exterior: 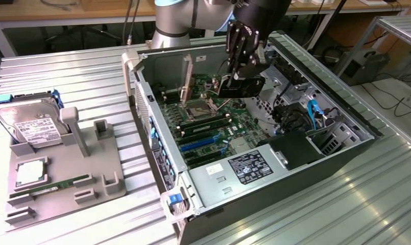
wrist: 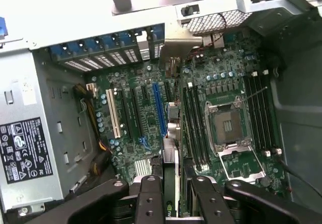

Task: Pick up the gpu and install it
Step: 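Insert the gpu into the slot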

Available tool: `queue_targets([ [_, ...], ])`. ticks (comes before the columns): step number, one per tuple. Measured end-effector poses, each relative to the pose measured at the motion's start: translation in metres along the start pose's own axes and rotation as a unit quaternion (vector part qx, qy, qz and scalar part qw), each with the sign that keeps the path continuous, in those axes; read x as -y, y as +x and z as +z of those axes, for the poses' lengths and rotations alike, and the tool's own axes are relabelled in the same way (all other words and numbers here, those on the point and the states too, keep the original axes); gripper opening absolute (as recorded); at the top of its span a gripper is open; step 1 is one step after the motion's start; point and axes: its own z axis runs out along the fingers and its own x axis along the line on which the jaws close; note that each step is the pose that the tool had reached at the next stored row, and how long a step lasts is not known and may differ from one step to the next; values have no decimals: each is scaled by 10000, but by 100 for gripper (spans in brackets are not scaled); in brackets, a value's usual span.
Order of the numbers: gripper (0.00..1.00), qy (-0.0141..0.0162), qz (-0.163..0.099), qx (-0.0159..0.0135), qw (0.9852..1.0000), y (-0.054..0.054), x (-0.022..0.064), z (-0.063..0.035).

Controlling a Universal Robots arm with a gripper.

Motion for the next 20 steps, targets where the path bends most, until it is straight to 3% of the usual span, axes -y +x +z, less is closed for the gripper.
queue_targets([
  [4,26,9,-349,-16,9994,0,1,15],
  [11,26,24,-871,-38,9962,1,0,74],
  [17,26,80,-909,-35,9958,13,-46,151],
  [20,26,91,-900,-34,9959,20,-86,208],
])
